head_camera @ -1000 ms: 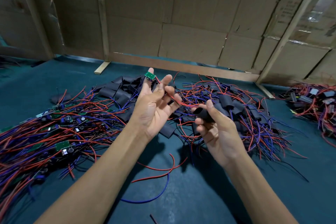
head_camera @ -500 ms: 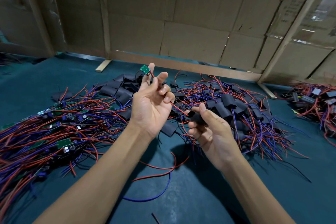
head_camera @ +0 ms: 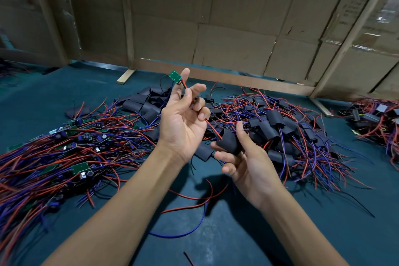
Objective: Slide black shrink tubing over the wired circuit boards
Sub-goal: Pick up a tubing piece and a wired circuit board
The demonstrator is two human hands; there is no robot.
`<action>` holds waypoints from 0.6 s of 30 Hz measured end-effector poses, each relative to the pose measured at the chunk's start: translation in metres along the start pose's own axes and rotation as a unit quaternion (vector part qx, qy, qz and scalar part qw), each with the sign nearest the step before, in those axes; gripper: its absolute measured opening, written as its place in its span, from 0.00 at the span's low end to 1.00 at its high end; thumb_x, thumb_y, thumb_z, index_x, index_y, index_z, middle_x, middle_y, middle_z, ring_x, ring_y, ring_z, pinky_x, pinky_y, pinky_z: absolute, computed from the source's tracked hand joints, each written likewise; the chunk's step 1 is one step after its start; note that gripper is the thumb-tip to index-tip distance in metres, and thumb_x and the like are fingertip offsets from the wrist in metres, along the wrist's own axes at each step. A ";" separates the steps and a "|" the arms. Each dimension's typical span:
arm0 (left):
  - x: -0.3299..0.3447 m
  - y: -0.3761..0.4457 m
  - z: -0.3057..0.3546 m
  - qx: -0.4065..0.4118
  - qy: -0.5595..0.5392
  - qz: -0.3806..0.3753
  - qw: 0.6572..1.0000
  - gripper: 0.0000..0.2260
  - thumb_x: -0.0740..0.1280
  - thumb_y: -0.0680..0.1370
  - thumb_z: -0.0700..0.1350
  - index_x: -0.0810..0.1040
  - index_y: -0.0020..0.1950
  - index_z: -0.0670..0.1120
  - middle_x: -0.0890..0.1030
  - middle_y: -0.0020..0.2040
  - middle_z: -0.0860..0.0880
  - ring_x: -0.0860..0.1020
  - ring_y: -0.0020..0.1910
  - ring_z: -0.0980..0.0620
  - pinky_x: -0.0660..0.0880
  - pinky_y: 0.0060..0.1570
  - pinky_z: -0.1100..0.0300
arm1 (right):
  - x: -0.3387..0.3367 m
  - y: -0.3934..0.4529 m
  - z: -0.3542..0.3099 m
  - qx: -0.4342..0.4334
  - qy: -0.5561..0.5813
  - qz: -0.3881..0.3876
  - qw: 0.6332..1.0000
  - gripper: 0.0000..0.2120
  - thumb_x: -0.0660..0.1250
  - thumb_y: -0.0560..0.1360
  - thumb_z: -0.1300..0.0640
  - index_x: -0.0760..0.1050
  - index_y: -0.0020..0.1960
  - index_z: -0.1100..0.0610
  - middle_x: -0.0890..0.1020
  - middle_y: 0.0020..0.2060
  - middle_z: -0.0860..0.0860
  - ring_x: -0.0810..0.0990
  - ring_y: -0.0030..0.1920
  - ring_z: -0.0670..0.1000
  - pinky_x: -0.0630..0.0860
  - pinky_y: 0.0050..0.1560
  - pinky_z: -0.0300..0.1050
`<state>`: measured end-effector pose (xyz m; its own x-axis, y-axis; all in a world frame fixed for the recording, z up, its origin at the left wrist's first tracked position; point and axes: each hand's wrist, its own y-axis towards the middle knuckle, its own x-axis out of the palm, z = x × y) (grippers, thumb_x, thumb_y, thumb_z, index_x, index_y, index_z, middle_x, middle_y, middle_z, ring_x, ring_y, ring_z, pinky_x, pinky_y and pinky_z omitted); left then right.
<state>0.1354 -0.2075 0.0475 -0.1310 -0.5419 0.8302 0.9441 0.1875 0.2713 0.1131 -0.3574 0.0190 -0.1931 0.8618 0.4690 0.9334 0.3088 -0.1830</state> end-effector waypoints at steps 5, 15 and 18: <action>-0.003 0.001 0.001 0.007 -0.005 0.004 1.000 0.18 0.55 0.84 0.38 0.70 0.73 0.50 0.81 0.44 0.50 0.65 0.33 0.56 0.62 0.33 0.64 | 0.002 -0.002 -0.001 0.015 0.017 0.015 1.000 0.19 0.71 0.72 0.42 0.85 0.43 0.59 0.86 0.42 0.62 0.84 0.29 0.48 0.73 0.20 0.36; -0.001 -0.001 -0.002 0.011 0.044 -0.025 0.999 0.18 0.55 0.83 0.37 0.71 0.71 0.49 0.82 0.42 0.51 0.66 0.33 0.57 0.61 0.34 0.63 | 0.006 -0.004 -0.002 0.006 0.007 0.004 1.000 0.18 0.68 0.77 0.44 0.88 0.39 0.54 0.87 0.42 0.57 0.82 0.29 0.45 0.73 0.21 0.34; 0.000 -0.003 -0.003 0.014 0.055 -0.035 0.998 0.16 0.54 0.84 0.36 0.72 0.69 0.48 0.82 0.43 0.50 0.66 0.33 0.57 0.62 0.33 0.64 | 0.007 -0.005 -0.003 0.007 0.014 0.004 1.000 0.17 0.70 0.76 0.45 0.88 0.40 0.56 0.87 0.45 0.57 0.84 0.31 0.46 0.76 0.24 0.35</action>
<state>0.1339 -0.2103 0.0455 -0.1606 -0.6414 0.7502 0.9248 0.1678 0.3414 0.1077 -0.3547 0.0259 -0.1770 0.8528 0.4913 0.9306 0.3075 -0.1984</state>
